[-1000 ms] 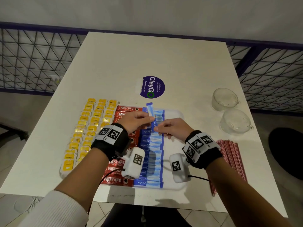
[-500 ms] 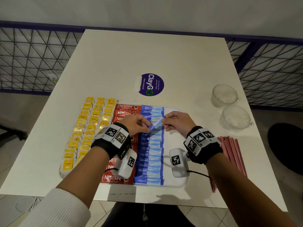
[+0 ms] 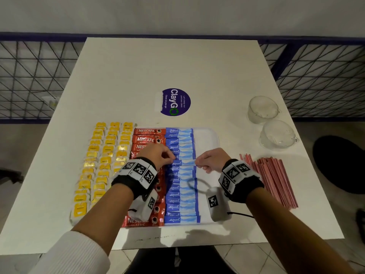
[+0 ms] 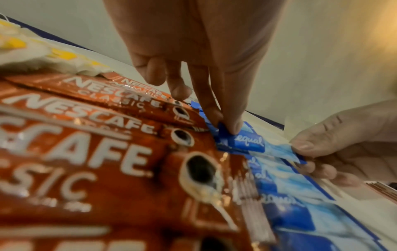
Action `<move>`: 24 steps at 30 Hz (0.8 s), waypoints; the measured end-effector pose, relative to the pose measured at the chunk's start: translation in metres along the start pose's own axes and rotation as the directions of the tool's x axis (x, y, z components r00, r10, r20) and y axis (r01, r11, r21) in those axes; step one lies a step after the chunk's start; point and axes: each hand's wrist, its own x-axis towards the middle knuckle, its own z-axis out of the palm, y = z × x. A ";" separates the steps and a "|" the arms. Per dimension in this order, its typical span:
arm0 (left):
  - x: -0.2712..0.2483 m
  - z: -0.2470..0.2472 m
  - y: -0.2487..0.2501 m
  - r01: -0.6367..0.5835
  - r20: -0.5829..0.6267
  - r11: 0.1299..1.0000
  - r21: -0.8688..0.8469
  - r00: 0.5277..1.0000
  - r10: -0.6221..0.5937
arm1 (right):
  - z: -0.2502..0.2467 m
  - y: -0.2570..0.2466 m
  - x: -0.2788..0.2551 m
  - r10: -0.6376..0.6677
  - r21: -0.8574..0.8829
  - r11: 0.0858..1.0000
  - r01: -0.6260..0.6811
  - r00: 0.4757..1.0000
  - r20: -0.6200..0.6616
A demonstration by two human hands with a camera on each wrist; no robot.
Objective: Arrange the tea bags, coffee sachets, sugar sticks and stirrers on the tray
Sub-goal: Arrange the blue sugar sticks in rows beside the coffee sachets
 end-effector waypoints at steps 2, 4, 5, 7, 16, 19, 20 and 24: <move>0.002 0.000 -0.002 -0.015 -0.011 1.000 0.011 1.000 0.015 | 0.001 0.001 0.000 0.006 -0.012 1.000 -0.006 1.000 -0.005; 0.002 -0.002 -0.004 -0.024 -0.024 0.999 0.022 0.999 0.025 | 0.001 0.002 0.000 0.009 -0.031 0.999 -0.009 1.000 -0.013; 0.003 -0.002 -0.005 -0.031 -0.029 0.999 0.036 0.999 0.032 | 0.000 0.002 0.001 0.009 -0.033 0.999 -0.009 1.000 -0.015; 0.004 -0.004 -0.006 -0.045 -0.028 0.996 0.075 0.998 0.047 | 0.000 0.002 0.001 0.006 -0.038 0.999 -0.007 1.000 -0.022; 0.005 -0.005 -0.003 -0.095 0.001 0.993 0.076 0.995 0.095 | 0.002 0.003 0.006 0.004 -0.111 0.994 -0.009 0.999 -0.041; 0.004 -0.007 -0.002 -0.093 -0.019 0.995 0.047 0.995 0.094 | 0.001 0.002 0.005 0.004 -0.120 0.993 -0.008 1.000 -0.031; 0.004 -0.007 -0.002 -0.092 -0.030 0.995 0.035 0.995 0.094 | 0.000 0.001 0.004 0.006 -0.116 0.993 -0.009 1.000 -0.029; 0.003 -0.008 -0.002 -0.084 -0.083 0.996 -0.017 0.993 0.082 | -0.003 0.001 0.000 0.013 -0.090 0.996 -0.018 0.998 -0.055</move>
